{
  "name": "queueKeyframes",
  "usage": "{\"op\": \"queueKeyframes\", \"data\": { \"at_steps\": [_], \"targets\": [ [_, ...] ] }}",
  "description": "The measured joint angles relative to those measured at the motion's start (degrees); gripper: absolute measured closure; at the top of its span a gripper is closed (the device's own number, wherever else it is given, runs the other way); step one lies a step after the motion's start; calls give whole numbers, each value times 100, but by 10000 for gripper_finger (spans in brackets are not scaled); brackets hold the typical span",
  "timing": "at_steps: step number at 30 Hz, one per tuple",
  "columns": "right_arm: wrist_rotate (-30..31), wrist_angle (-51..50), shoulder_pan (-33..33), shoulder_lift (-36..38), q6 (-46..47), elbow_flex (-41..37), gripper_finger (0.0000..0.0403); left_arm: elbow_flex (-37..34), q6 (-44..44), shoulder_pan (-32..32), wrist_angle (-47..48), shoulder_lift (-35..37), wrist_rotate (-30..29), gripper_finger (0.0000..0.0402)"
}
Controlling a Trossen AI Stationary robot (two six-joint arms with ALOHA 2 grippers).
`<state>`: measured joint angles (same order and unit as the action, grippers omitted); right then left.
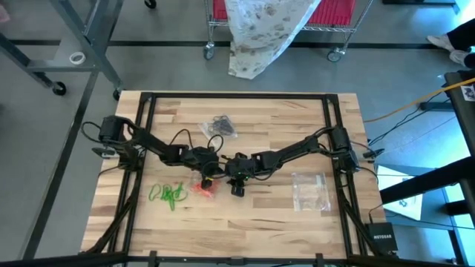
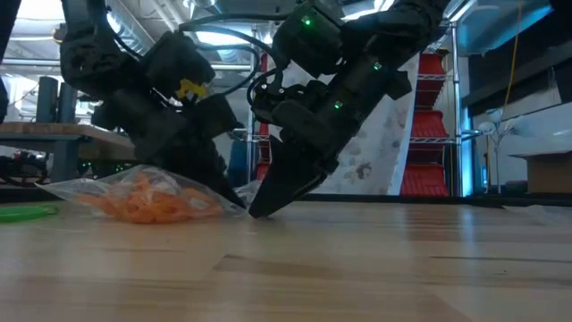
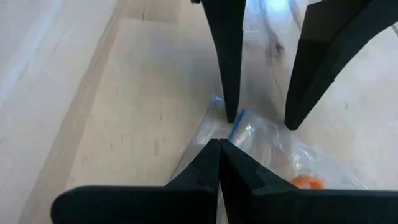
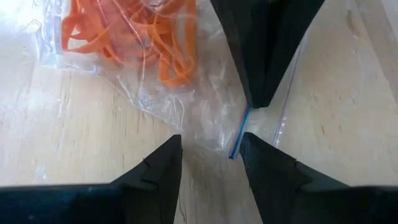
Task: Sort rubber bands
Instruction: Close the transparent zip bag
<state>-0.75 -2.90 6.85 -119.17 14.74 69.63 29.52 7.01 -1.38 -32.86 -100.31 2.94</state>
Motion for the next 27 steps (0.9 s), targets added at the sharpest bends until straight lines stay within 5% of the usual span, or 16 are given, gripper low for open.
{"op": "queueKeyframes", "data": {
  "at_steps": [27],
  "targets": [
    [-252,-213,-4,102,79,3,240,35,-152,8,341,-247,-35,400]
  ]
}}
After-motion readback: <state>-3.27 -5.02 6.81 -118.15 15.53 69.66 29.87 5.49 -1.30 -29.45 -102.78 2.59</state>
